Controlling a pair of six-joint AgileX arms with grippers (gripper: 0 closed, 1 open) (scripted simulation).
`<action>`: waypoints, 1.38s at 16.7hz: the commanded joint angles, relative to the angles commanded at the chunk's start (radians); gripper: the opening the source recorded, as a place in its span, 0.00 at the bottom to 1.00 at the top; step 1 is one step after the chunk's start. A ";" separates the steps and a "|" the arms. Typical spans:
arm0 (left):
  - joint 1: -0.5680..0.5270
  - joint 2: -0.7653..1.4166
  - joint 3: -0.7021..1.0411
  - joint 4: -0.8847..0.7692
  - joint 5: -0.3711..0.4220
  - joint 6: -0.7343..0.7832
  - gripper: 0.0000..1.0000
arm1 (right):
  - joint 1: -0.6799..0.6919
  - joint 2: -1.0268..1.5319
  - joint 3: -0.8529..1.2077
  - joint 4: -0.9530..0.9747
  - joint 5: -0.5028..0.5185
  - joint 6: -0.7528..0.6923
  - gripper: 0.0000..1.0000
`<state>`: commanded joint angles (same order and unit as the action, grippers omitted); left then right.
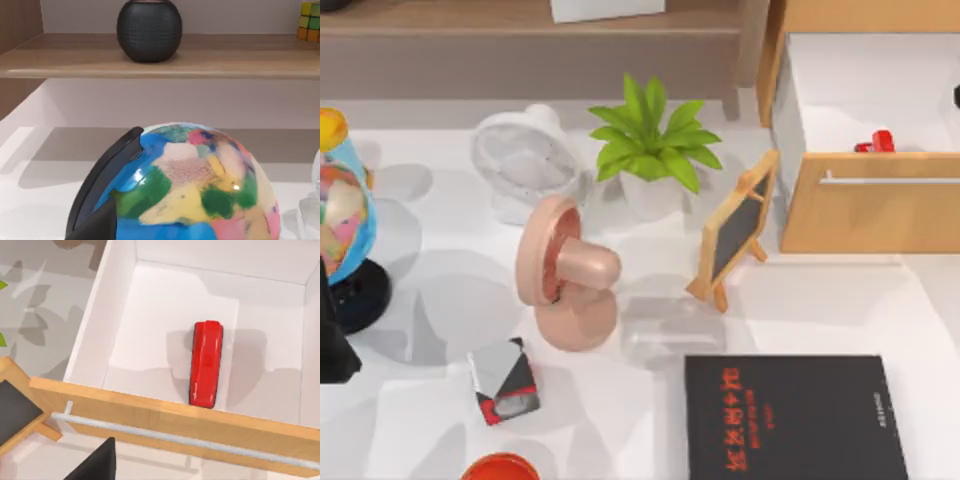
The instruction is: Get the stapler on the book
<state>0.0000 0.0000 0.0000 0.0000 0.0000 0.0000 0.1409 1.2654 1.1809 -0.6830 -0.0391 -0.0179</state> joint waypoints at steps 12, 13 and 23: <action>0.000 0.000 0.000 0.000 0.000 0.000 1.00 | -0.006 1.081 0.965 -0.549 0.042 0.082 1.00; 0.000 0.000 0.000 0.000 0.000 0.000 1.00 | -0.008 1.116 1.001 -0.568 0.045 0.088 1.00; 0.000 0.000 0.000 0.000 0.000 0.000 1.00 | -0.005 1.157 1.041 -0.587 0.049 0.100 1.00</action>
<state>0.0000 0.0000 0.0000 0.0000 0.0000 0.0000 0.1361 2.4226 2.2217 -1.2704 0.0101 0.0824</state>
